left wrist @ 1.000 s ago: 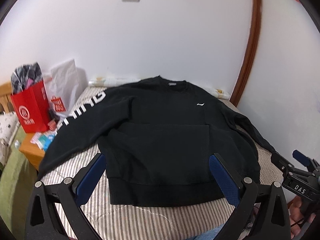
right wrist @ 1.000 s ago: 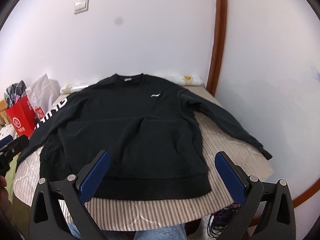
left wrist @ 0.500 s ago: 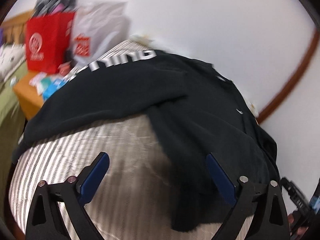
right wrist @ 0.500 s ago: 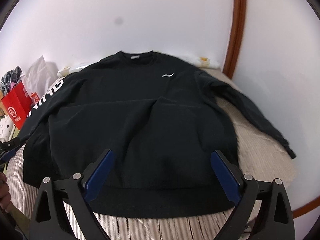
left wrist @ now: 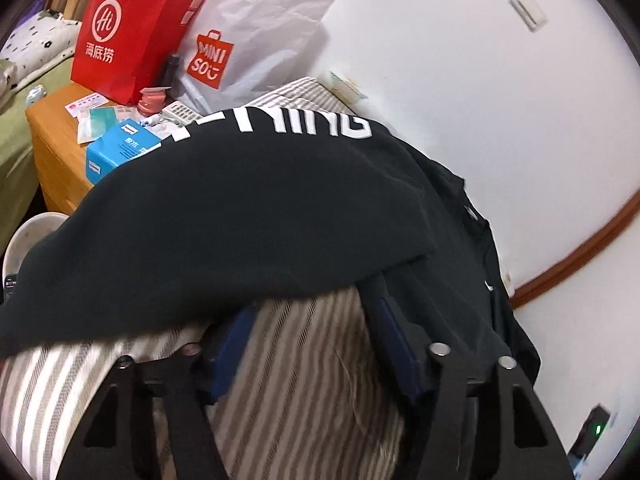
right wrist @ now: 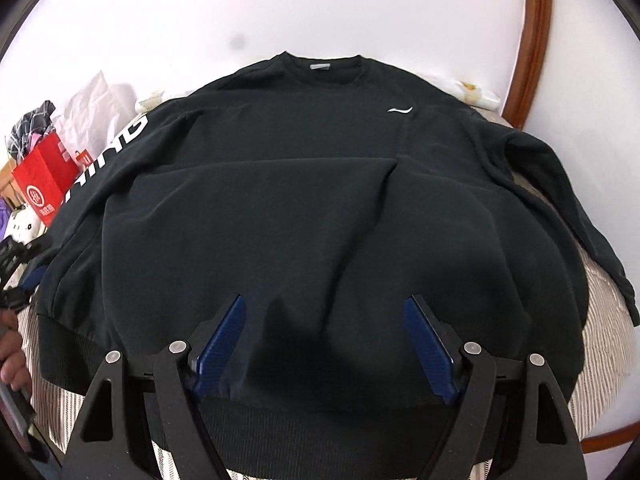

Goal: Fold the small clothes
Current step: 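Grasp the lettered sleeve of the black sweatshirt with the left gripper, then fold the held sleeve across the sweatshirt body with the left gripper, then release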

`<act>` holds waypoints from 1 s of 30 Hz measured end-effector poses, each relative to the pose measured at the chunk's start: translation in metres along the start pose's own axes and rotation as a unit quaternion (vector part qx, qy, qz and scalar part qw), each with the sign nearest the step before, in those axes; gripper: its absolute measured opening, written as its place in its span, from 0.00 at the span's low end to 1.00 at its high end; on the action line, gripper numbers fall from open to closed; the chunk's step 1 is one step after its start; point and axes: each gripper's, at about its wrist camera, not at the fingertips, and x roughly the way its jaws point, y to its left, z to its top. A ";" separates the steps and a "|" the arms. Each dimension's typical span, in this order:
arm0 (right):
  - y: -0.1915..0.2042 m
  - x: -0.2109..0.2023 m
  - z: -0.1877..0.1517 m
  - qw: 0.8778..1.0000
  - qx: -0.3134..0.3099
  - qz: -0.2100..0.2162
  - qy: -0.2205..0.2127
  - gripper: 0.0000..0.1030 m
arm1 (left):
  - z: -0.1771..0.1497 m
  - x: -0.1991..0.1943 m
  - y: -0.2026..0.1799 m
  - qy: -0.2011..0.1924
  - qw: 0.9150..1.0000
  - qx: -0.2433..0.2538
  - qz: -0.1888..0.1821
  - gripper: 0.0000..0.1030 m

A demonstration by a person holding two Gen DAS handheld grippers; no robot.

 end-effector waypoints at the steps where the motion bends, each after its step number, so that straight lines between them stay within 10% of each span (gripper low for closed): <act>1: -0.001 0.001 0.000 1.000 -0.002 0.000 0.000 0.78 | 0.002 0.002 0.000 0.000 1.000 -0.002 0.006 0.48; 7: -0.018 -0.002 -0.003 1.000 0.007 0.000 -0.002 0.78 | 0.023 0.018 -0.015 0.012 0.994 0.060 0.094 0.09; 13: -0.042 -0.007 -0.002 1.000 0.016 -0.005 -0.018 0.78 | 0.043 -0.008 -0.074 -0.051 0.978 0.148 0.139 0.07; 22: -0.091 -0.022 -0.010 0.997 0.058 -0.020 -0.041 0.78 | 0.049 -0.008 -0.214 -0.093 0.949 0.291 0.080 0.06; 30: -0.128 -0.027 -0.025 0.994 0.095 -0.043 -0.042 0.78 | -0.022 0.088 -0.339 -0.017 0.910 0.413 0.010 0.06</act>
